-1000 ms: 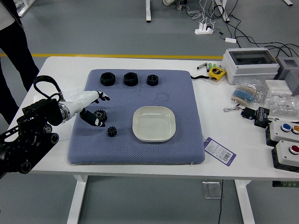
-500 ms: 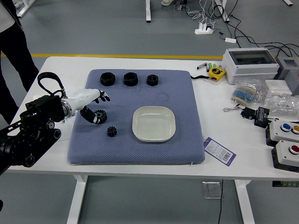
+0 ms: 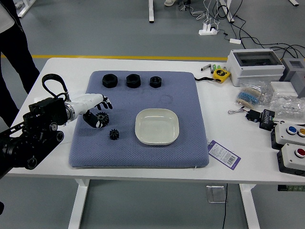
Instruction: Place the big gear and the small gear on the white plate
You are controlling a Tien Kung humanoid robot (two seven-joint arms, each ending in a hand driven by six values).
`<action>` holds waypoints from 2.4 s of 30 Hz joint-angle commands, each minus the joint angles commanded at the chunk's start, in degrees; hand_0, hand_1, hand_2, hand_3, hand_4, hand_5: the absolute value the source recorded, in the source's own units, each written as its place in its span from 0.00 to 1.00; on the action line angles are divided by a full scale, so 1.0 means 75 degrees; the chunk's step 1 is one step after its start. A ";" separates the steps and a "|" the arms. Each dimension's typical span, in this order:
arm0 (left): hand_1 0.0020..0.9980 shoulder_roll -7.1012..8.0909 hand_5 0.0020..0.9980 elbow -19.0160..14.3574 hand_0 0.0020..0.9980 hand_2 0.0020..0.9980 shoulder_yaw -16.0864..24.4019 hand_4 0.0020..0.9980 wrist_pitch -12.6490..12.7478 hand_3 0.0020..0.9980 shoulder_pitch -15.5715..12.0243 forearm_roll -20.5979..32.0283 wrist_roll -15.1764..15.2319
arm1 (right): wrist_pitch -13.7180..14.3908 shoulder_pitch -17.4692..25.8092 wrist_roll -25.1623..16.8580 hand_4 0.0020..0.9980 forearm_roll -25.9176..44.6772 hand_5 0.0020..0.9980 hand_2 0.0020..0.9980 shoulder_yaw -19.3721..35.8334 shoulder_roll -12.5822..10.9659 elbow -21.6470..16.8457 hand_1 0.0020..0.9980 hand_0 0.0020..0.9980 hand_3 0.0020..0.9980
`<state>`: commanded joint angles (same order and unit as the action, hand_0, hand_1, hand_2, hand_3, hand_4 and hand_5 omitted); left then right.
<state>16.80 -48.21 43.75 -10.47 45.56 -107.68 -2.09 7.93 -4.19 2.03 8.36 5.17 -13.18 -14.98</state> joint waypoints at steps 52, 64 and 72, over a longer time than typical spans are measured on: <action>0.46 -0.0391 0.00 0.1146 0.52 0.49 -0.0145 0.62 0.0395 0.53 0.0206 0.0241 0.0532 | 0.0054 -0.0070 0.0045 0.90 -0.0169 0.78 0.79 0.0099 -0.0014 -0.0023 0.71 0.73 0.69; 0.42 -0.0374 0.00 0.0622 0.49 0.46 -0.0004 0.74 0.0296 0.51 0.0191 0.0336 0.0435 | 0.0081 0.0010 0.0028 0.90 -0.0097 0.78 0.78 0.0094 0.0012 -0.0012 0.71 0.73 0.69; 0.42 -0.0441 0.00 0.0043 0.50 0.46 0.0152 0.76 0.0340 0.51 0.0242 0.0489 0.0386 | 0.0099 0.0048 0.0047 0.90 -0.0138 0.78 0.78 0.0128 0.0018 -0.0017 0.71 0.73 0.69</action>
<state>13.50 -47.89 44.89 -7.92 47.37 -104.01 0.80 8.67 -3.83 2.39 7.32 6.13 -13.05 -15.11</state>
